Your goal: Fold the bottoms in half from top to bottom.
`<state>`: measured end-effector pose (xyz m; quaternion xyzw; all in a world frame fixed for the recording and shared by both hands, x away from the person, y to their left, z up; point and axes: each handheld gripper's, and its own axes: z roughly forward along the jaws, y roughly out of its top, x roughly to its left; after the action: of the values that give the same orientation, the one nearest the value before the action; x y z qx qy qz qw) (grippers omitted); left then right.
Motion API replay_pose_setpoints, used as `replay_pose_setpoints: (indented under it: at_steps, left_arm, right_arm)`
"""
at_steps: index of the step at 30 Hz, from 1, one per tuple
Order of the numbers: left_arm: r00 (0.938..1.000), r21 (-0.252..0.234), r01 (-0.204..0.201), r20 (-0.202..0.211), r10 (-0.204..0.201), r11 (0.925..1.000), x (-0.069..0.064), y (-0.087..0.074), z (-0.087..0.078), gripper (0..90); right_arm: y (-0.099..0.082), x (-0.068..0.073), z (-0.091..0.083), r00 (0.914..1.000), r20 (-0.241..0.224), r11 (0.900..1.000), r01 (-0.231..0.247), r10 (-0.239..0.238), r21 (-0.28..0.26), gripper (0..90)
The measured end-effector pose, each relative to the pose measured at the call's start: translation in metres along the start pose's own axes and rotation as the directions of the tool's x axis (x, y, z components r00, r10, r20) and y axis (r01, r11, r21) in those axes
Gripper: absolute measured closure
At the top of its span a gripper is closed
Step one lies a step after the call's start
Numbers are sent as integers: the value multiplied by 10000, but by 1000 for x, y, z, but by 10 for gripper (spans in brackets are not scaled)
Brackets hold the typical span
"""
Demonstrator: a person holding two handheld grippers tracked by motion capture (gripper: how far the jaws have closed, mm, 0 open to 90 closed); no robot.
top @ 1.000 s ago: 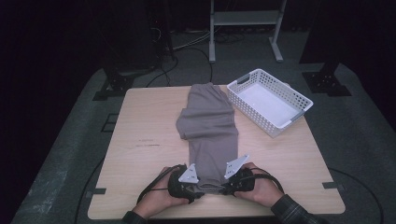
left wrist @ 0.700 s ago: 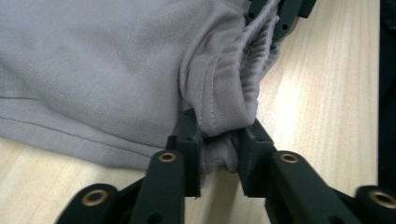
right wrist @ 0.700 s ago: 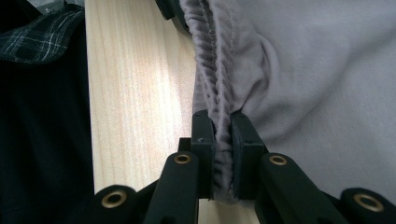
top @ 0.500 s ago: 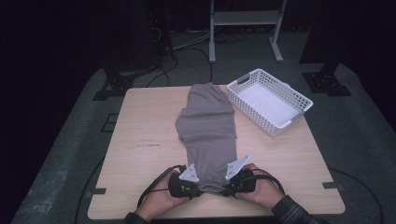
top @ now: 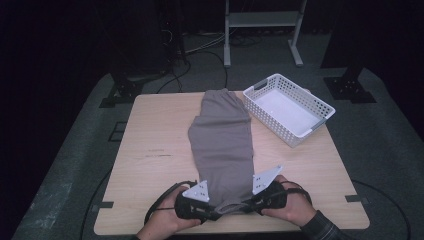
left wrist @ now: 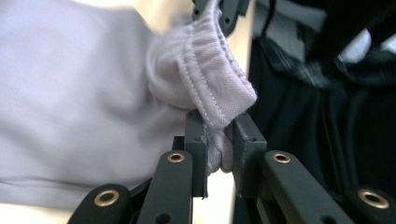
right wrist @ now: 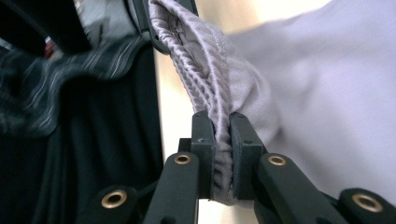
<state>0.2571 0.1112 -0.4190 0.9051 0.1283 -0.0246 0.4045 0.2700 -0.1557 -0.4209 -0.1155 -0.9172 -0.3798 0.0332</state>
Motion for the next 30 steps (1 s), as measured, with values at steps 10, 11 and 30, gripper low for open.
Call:
replay_pose_setpoints:
  at_steps: [10,11,30]
  left_arm:
    - [9845,-470,720,-1569,-786,9963,52,13,5,779]
    - [9818,-449,872,-1654,-935,9952,57,12,8,779]
    - [9800,821,1590,-1341,-1472,9839,78,-2,42,775]
  right_arm:
    - [17,-44,1,9865,1622,9995,-171,210,-256,811]
    - [16,-48,3,9852,1699,9996,-181,213,-205,811]
    - [7,-76,39,9883,1369,9879,-846,667,1297,809]
